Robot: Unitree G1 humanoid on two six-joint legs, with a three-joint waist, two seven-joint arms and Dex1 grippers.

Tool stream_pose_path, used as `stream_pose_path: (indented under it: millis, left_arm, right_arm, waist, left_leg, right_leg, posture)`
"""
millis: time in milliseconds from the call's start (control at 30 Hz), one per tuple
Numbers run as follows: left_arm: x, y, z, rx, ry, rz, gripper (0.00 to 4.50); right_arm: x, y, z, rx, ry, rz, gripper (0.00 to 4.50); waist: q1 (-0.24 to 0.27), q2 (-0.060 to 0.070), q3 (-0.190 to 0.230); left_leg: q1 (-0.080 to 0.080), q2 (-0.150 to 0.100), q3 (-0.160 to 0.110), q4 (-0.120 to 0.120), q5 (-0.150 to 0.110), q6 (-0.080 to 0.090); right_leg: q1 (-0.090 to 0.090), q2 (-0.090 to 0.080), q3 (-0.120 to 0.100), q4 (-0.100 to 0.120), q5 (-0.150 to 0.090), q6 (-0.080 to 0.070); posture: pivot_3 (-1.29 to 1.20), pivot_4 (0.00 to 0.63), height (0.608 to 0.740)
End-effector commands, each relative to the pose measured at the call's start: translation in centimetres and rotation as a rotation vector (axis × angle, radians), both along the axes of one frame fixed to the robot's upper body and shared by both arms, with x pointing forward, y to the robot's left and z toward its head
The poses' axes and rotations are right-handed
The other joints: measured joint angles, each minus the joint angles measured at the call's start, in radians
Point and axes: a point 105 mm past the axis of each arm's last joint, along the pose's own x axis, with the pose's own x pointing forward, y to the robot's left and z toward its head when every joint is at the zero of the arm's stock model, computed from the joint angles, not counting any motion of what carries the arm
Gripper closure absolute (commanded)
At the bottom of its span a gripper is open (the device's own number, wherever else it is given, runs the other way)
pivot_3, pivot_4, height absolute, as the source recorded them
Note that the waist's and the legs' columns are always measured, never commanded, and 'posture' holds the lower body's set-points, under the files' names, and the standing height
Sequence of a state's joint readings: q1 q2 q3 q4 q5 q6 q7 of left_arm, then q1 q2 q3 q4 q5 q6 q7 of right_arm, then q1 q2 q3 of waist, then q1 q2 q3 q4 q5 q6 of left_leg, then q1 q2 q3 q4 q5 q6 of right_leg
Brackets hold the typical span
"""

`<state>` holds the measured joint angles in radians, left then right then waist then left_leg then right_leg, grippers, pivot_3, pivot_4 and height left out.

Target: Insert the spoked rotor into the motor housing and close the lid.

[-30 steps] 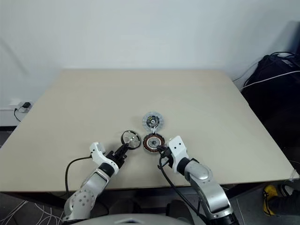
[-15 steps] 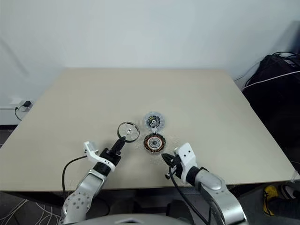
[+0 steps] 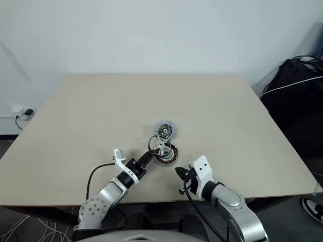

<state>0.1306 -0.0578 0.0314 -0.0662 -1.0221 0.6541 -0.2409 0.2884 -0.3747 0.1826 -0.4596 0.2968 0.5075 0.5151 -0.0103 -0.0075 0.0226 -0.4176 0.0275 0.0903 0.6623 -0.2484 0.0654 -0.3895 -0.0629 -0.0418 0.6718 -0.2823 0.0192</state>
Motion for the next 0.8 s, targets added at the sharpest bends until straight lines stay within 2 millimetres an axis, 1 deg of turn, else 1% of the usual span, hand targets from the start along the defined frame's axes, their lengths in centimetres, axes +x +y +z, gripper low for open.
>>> stream_pose_path:
  millis: [33, 367, 600, 800]
  left_arm:
    - [0.4, -1.9, 0.7, -0.052, -0.02, -0.049, 4.05]
    - [0.7, -2.8, 0.6, -0.068, -0.016, -0.084, 4.05]
    - [0.9, -3.6, 0.4, -0.071, -0.003, -0.113, 4.05]
    - [0.7, -4.4, 0.1, -0.068, 0.016, -0.151, 4.05]
  right_arm:
    - [0.5, 0.0, 1.2, 0.012, -0.049, -0.008, 4.5]
    - [0.4, -0.2, 1.3, 0.011, -0.055, -0.028, 4.5]
    - [0.0, -0.3, 1.1, 0.018, -0.04, -0.031, 4.5]
    - [0.0, -0.2, 1.1, 0.019, -0.044, -0.042, 4.5]
  waist:
    - [0.0, 0.0, 0.0]
    - [0.0, 0.0, 0.0]
    - [0.0, 0.0, 0.0]
    - [0.001, 0.0, 0.0]
  left_leg:
    - [0.0, 0.0, 0.0, 0.0, 0.0, 0.0]
    - [0.0, 0.0, 0.0, 0.0, 0.0, 0.0]
    - [0.0, 0.0, 0.0, 0.0, 0.0, 0.0]
    - [0.0, 0.0, 0.0, 0.0, 0.0, 0.0]
  right_leg:
    - [0.0, 0.0, 0.0, 0.0, 0.0, 0.0]
    - [0.0, 0.0, 0.0, 0.0, 0.0, 0.0]
    - [0.0, -0.001, 0.0, 0.0, 0.0, 0.0]
    - [0.0, -0.001, 0.0, 0.0, 0.0, 0.0]
  posture:
    - [0.0, 0.0, 0.74]
    - [0.0, 0.0, 0.74]
    - [0.0, 0.0, 0.74]
    - [0.0, 0.0, 0.74]
